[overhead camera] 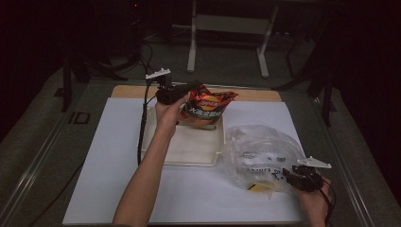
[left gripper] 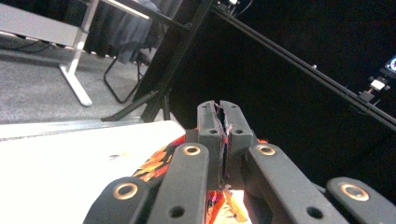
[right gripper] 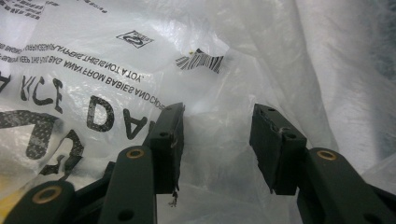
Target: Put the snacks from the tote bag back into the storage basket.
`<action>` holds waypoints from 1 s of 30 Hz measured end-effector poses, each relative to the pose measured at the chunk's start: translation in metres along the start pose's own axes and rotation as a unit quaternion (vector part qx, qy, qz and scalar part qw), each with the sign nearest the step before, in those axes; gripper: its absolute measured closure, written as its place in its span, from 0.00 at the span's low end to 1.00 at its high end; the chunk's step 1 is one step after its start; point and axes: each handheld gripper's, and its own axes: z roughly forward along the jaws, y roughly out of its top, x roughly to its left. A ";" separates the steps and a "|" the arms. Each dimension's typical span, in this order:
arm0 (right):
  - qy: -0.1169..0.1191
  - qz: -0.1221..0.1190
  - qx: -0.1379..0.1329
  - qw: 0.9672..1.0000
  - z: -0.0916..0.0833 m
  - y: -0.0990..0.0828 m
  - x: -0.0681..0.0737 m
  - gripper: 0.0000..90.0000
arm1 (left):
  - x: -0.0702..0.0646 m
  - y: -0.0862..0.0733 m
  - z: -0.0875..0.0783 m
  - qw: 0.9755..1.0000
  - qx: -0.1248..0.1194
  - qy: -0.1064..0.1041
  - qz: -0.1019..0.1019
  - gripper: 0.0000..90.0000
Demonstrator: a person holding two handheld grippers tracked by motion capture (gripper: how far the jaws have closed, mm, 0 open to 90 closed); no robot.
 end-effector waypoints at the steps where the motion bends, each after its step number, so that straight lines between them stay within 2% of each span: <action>1: 0.000 -0.001 0.000 1.000 0.000 0.000 0.000 0.61 | 0.001 -0.001 0.000 1.000 0.000 0.000 0.000 0.99; 14: 0.001 0.000 -0.001 1.000 0.000 0.000 0.000 0.61 | 0.012 -0.004 0.001 1.000 0.001 0.008 -0.014 0.99; 21: 0.002 0.000 -0.001 1.000 0.000 0.000 -0.001 0.61 | 0.020 -0.006 -0.002 0.999 -0.008 0.022 -0.025 0.99; 30: 0.001 0.000 -0.001 1.000 0.000 -0.001 0.000 0.61 | 0.029 -0.008 -0.005 0.999 -0.012 0.039 -0.029 0.98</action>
